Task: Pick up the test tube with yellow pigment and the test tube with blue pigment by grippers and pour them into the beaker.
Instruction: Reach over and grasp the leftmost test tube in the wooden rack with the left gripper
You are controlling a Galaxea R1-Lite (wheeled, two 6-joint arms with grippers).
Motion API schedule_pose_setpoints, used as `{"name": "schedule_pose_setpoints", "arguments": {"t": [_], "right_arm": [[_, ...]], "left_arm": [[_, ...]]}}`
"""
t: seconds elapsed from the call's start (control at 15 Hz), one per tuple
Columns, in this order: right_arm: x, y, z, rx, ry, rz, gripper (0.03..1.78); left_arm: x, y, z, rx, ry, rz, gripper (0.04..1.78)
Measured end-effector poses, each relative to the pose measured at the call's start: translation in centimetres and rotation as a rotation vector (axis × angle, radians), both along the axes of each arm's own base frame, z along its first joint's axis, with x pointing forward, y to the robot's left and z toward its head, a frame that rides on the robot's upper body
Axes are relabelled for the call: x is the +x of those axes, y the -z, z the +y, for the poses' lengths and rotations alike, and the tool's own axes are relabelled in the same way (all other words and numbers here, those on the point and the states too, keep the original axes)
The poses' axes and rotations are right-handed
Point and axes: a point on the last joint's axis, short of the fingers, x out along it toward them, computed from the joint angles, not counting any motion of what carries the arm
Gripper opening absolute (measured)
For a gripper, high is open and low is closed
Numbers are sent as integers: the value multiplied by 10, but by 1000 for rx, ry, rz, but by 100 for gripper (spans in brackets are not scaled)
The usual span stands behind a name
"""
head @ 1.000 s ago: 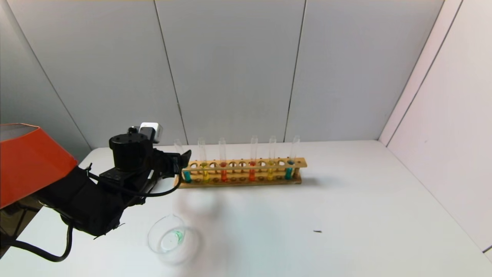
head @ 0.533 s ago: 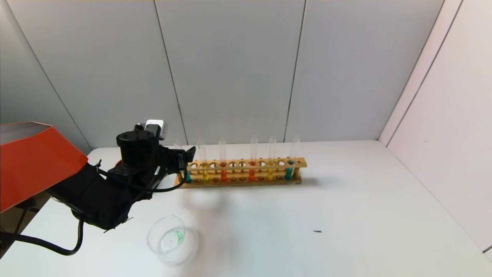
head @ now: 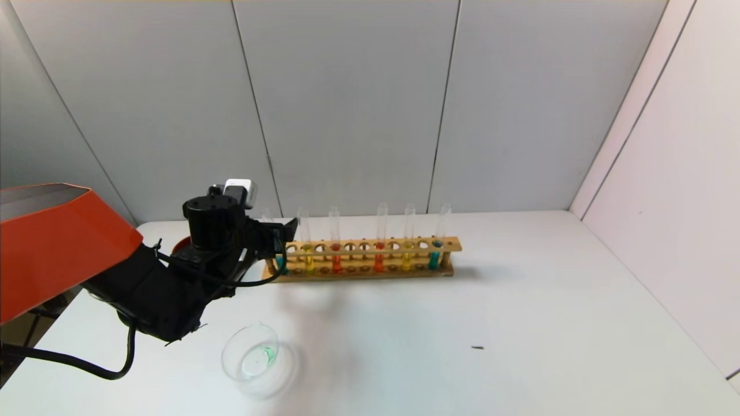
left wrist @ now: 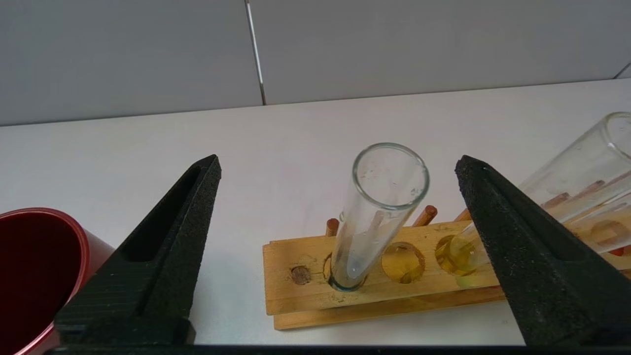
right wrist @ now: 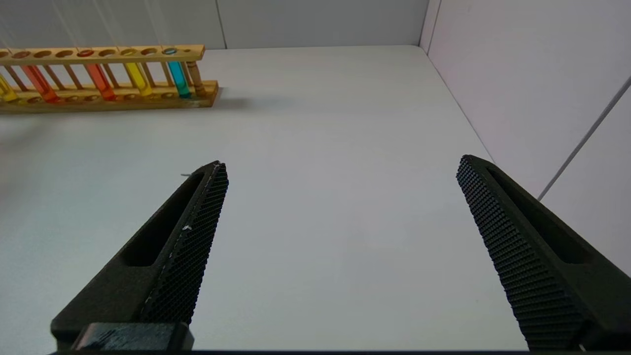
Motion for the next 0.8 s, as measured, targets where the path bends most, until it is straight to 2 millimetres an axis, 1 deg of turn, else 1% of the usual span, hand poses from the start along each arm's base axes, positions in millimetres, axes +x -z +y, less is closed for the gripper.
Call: {"name": "schedule_pose_setpoints", "arguments": {"t": [0.07,0.2,0.33,0.4,0.53,0.6,0.8], "right_arm": [[0,0,0,0,0,0,170],[0,0,0,0,0,0,170],[0,0,0,0,0,0,170],[0,0,0,0,0,0,170],[0,0,0,0,0,0,170],[0,0,0,0,0,0,170],[0,0,0,0,0,0,170]], "left_arm": [[-1,0,-2,1,6,1,156],[-2,0,-6,2,11,0,132],[-3,0,-8,0,13,-1,97],[-3,0,-8,1,14,-3,76],[-3,0,-8,2,14,-3,45],[-3,0,-8,3,13,-3,34],[-2,0,-9,2,13,-4,32]]}}
